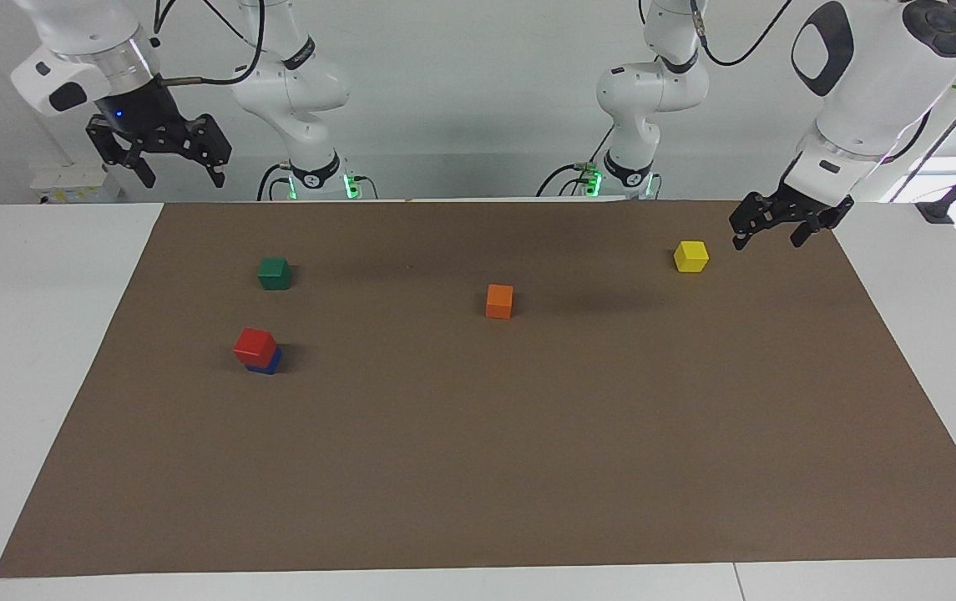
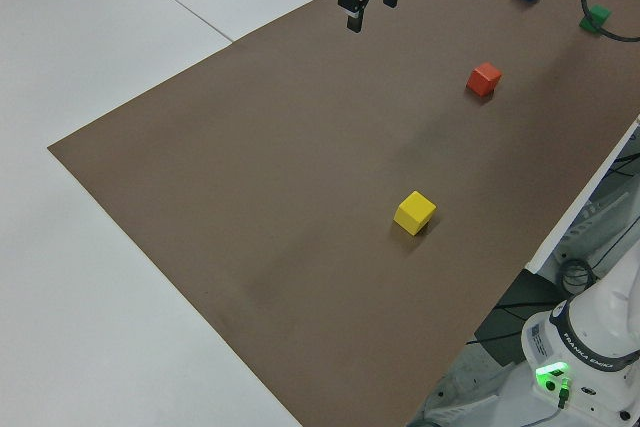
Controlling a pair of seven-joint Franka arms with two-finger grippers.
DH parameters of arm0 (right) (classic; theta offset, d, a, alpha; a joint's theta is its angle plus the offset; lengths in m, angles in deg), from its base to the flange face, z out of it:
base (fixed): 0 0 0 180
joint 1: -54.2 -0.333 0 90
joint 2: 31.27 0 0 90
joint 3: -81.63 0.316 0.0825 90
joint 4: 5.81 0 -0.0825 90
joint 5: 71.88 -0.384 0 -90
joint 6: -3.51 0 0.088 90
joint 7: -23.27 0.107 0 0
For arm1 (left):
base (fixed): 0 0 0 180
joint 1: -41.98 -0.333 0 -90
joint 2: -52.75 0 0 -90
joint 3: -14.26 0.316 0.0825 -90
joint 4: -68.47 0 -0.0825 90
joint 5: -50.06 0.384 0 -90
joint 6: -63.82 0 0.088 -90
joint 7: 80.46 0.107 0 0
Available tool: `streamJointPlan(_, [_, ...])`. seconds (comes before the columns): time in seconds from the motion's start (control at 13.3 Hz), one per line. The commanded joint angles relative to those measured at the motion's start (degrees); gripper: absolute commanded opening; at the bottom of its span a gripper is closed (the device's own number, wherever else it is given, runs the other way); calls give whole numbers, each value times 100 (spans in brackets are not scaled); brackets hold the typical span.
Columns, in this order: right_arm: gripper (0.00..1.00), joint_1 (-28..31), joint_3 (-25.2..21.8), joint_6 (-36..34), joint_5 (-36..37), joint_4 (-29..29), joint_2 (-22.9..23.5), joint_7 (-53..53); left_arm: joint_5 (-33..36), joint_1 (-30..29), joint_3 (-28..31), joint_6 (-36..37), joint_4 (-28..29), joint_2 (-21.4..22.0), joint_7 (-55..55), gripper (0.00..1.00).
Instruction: Transfer red block to right arm and stack on blue block
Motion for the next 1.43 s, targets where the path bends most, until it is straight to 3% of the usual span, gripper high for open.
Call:
streamJointPlan(0.0, [100, 3, -139, 147, -95, -339, -178, -457, 126, -36, -27, 53, 81, 107, 21, 100])
streamJointPlan(0.45, [100, 83, -121, -46, 1, -278, -90, -423, 126, -36, -27, 53, 81, 107, 21, 100])
streamJointPlan(0.9, [100, 74, -121, 578, 54, -480, -37, -168, 126, -36, -27, 53, 81, 107, 21, 100])
streamJointPlan(1.35, [100, 83, -121, 526, 98, -445, -37, -177, 126, -36, -27, 53, 81, 107, 21, 100])
